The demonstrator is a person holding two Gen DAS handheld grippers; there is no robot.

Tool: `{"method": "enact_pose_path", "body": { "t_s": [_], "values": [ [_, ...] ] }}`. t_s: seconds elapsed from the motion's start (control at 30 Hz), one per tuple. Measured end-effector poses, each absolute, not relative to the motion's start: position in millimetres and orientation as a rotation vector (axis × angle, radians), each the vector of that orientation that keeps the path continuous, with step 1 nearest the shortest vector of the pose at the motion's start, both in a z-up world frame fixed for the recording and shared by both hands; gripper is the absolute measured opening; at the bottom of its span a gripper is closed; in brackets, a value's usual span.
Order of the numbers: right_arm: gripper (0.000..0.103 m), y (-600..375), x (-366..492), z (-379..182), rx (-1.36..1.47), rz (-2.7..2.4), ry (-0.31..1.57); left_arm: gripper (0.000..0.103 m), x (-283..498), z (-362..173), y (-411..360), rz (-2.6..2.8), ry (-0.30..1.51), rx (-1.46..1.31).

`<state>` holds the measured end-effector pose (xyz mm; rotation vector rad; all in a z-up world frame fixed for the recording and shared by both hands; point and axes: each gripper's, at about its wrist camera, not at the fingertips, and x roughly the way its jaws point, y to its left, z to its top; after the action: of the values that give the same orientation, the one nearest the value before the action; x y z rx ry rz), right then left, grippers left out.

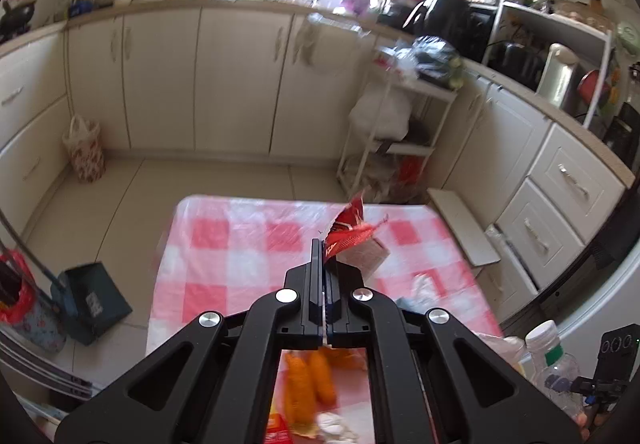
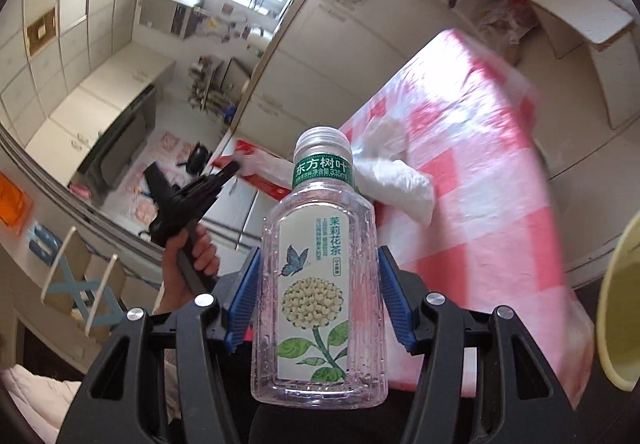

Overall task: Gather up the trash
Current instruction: 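Carry bottle and red wrapper to the yellow bucket and release both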

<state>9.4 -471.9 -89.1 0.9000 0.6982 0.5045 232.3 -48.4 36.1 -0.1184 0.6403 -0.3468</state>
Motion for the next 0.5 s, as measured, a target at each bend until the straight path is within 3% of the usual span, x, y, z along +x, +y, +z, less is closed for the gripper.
{"method": "enact_pose_path", "body": {
  "t_s": [0.23, 0.5],
  "values": [
    [0.056, -523, -47, -97, 0.947, 0.321, 0.626, 0.001, 174, 92, -114, -0.508, 0.573, -0.12],
    [0.056, -568, -93, -139, 0.995, 0.056, 0.65, 0.001, 101, 69, -249, -0.768, 0.685, 0.008]
  ]
}}
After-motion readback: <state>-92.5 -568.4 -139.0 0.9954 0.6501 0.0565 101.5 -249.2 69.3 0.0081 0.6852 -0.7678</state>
